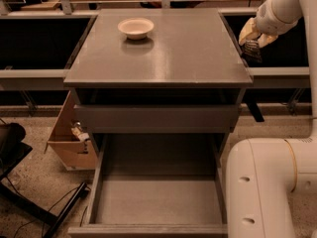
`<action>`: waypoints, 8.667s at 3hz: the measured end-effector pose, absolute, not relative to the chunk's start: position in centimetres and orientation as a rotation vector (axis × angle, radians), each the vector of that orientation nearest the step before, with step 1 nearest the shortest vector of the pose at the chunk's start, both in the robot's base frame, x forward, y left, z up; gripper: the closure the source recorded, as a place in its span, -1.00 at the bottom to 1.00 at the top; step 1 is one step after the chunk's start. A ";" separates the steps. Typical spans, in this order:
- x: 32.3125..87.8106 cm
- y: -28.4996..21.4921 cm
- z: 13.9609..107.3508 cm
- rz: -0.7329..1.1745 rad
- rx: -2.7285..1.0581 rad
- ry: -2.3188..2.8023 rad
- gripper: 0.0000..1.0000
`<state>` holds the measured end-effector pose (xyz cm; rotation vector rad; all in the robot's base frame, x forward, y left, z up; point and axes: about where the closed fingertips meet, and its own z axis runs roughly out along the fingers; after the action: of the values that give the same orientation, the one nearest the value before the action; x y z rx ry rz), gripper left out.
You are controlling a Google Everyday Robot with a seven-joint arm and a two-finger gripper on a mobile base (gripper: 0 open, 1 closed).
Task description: Place rxbar chocolate into middle drawer
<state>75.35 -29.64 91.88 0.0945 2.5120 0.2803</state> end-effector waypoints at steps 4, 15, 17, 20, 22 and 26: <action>69.0 -23.6 98.3 0.103 0.194 2.523 1.00; 47.5 -25.3 73.4 0.134 0.671 2.619 1.00; 47.8 -16.3 71.0 0.281 0.466 2.565 1.00; 49.4 -5.4 54.4 0.252 0.426 2.803 1.00; 52.3 0.6 45.9 0.216 0.230 2.814 1.00; 52.6 0.5 46.2 0.211 0.168 2.811 -0.93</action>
Offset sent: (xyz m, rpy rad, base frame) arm -0.1547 0.0411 0.0199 -0.1575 0.3533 -0.0424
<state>52.60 0.49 46.18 0.1677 2.8114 0.2110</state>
